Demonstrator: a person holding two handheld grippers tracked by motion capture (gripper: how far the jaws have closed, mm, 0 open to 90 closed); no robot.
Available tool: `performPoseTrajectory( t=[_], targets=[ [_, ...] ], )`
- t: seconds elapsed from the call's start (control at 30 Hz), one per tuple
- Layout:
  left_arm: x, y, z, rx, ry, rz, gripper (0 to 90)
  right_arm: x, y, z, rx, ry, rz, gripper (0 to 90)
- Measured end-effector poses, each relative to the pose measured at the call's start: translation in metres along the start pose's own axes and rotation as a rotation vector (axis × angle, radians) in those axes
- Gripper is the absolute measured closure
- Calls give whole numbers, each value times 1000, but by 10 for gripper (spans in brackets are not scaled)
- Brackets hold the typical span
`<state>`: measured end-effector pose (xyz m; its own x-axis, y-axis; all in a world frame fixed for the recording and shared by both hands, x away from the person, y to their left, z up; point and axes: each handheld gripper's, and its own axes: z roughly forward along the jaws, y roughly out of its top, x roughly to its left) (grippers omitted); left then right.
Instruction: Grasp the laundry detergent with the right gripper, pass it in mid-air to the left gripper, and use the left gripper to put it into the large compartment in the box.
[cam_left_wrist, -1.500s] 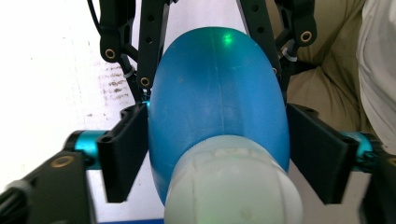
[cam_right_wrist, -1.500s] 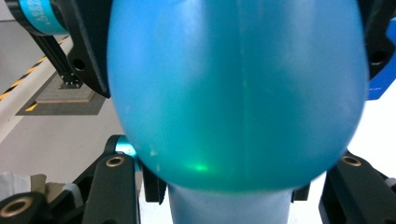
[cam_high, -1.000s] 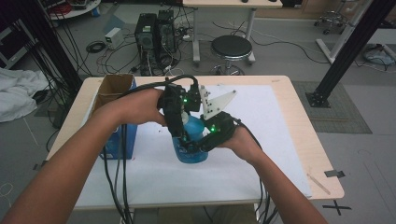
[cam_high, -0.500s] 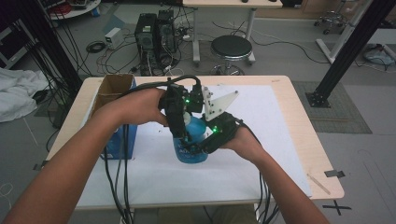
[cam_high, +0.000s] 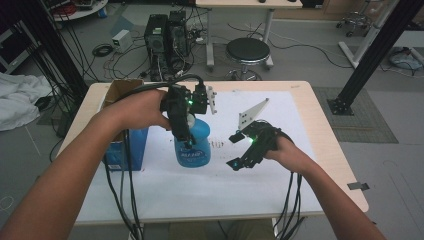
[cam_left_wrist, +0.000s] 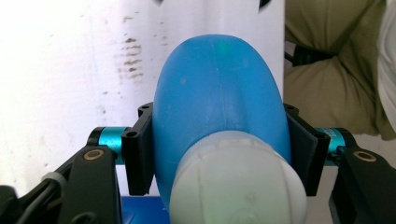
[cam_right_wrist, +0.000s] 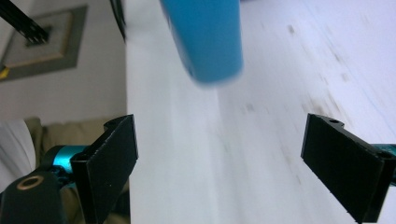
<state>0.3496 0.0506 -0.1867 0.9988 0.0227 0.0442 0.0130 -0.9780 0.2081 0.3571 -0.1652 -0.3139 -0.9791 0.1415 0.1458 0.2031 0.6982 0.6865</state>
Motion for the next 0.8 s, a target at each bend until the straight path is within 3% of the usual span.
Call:
performPoseTrajectory(
  t=[0.17, 0.33, 0.37, 0.4, 0.47, 0.6, 0.67, 0.8],
  targets=[
    [8, -7, -5, -4, 22, -43, 374, -3, -15, -15, 116, -18, -18, 100],
    [17, -11, -11, -11, 64, -95, 374, -5, -25, -24, 213, -105, 12, 98],
    [19, -12, -13, -8, 69, -111, 374, -6, -27, -27, 228, -107, 19, 83],
    [21, -14, -15, -8, 72, -124, 374, -6, -30, -29, 239, -112, 22, 7],
    [24, -17, -20, -6, 81, -152, 374, -6, -35, -35, 277, -120, 22, 13],
    [30, -25, -33, -12, 90, -218, 374, -8, -46, -52, 297, -170, 24, 14],
    [33, -30, -40, -16, 99, -259, 374, -8, -52, -60, 308, -147, 27, 14],
    [38, -40, -58, -24, 126, -338, 374, -6, -60, -72, 354, -185, 46, 14]
  ],
)
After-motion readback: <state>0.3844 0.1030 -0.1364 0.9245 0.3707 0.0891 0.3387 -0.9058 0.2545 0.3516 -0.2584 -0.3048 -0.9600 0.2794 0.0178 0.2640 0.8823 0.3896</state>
